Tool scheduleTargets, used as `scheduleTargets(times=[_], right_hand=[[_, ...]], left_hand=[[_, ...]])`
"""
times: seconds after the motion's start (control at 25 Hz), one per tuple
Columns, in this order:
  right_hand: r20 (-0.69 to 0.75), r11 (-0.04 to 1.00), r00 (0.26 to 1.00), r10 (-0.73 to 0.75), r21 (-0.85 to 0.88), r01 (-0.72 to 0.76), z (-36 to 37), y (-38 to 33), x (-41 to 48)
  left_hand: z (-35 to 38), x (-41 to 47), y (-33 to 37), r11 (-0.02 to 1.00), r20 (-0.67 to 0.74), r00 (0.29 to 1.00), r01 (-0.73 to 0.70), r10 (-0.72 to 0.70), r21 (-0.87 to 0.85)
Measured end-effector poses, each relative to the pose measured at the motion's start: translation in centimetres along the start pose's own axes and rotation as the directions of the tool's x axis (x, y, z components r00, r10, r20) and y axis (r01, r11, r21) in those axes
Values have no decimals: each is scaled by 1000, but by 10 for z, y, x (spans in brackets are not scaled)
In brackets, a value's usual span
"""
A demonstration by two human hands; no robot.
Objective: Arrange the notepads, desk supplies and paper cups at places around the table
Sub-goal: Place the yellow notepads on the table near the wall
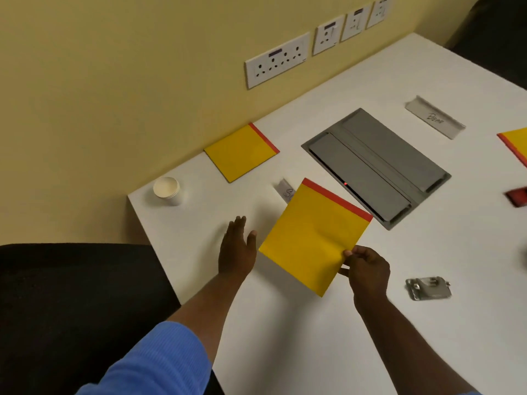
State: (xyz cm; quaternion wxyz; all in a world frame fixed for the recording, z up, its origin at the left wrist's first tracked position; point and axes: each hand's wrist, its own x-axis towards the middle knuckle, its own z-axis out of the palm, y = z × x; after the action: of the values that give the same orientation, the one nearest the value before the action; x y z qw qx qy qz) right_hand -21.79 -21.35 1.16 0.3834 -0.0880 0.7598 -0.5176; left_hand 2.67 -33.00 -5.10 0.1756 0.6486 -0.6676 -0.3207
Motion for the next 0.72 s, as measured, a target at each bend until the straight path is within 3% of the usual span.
scheduleTargets(times=[0.2,0.32,0.52,0.72], right_hand=[[21,998,1000,2,60,-3,69,-33,41],[9,993,999,47,112,-48,125,-44,65],[17,985,997,77,155,-79,207,-52,93],[82,992,993,83,91,-91,268,-60,117]], left_hand=[[4,64,-34,894,75,996,-69,40,442],[16,97,-49,879,89,996,-32,-12,475],[31,121,-66,848,-42,992,-82,122,523],[30,134,-70,862,-71,986,-96,150,498]])
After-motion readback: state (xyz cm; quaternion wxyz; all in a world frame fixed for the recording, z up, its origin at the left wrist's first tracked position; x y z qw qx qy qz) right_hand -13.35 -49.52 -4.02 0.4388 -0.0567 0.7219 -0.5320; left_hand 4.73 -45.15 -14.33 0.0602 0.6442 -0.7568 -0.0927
